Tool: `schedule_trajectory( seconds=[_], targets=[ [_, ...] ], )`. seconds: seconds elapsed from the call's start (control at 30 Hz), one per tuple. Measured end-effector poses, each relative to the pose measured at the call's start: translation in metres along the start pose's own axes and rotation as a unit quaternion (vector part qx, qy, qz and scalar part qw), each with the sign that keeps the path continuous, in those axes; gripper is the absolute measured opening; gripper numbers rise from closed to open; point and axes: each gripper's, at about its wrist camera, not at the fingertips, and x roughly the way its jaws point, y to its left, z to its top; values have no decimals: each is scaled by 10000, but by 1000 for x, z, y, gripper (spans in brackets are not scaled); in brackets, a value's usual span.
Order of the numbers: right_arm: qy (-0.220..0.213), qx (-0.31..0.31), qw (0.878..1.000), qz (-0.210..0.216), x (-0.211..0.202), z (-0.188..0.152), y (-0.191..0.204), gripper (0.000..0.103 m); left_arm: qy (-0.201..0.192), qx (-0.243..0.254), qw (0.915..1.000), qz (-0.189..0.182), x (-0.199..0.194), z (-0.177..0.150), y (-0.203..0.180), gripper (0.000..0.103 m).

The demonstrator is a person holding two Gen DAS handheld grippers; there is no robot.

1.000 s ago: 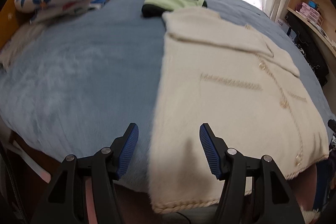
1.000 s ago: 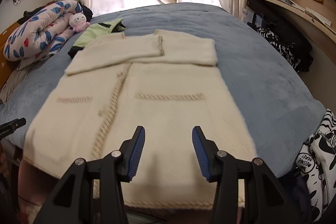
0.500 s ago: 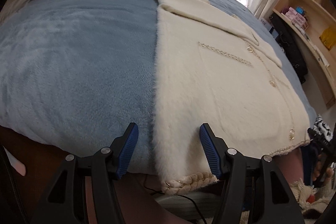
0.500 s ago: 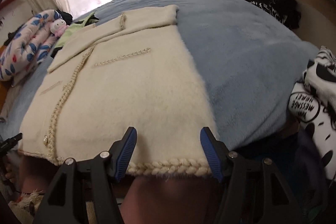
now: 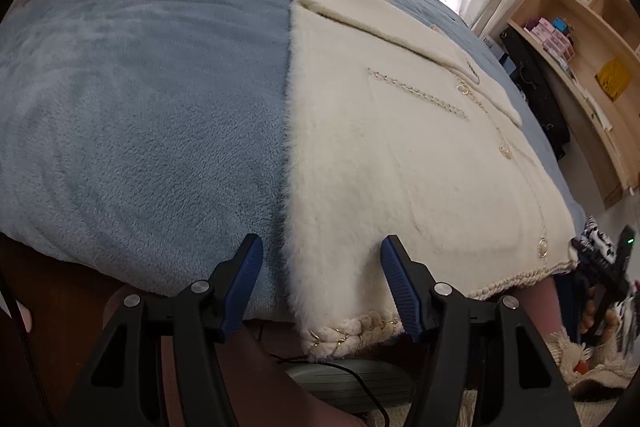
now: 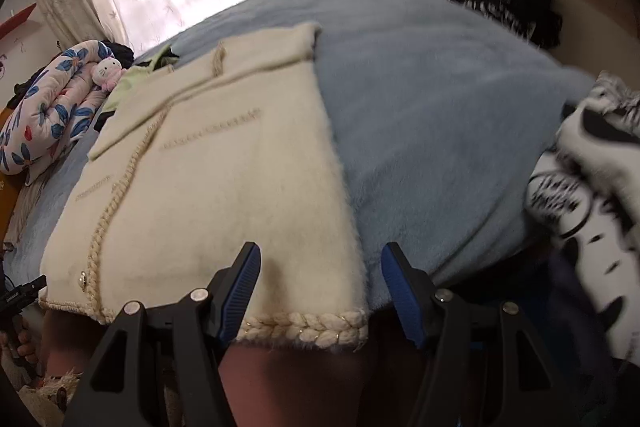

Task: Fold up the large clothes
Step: 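Grasp the braided hem with both grippers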

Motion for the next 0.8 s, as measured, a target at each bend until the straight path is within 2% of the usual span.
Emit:
schedule_trajectory(
  seconds=[0.13,0.17,0.2,0.37,0.53,0.63,0.7,0.77,0.8],
  targets=[
    [159,-30,9993,331,9,-6,6,50,-8,-67,9999,-94,1,1,3,61],
    [195,-97,9985,496,8,-6,9,39,-10,-64,9999,-103,1,1,3,61],
    [253,-140,9972,683,8,-6,11,37,-9,-64,9999,-107,2,1,3,61],
    [324,-199,9971,654,15,-6,15,37,18,-95,9997,-238,3,0,3,64],
    [369,-174,9970,655,18,-10,13,37,187,103,9992,-325,6,-2,-9,64],
    [442,-169,9972,573,23,-7,15,37,240,171,9993,-222,11,-1,-18,64],
    [483,-199,9974,489,26,-6,17,37,255,253,9994,-14,14,0,-26,63],
    [522,-227,9975,419,26,-6,20,37,297,339,9989,143,16,2,-33,54],
    [560,-254,9974,368,26,-5,22,36,323,364,9987,176,16,3,-36,45]
  ],
)
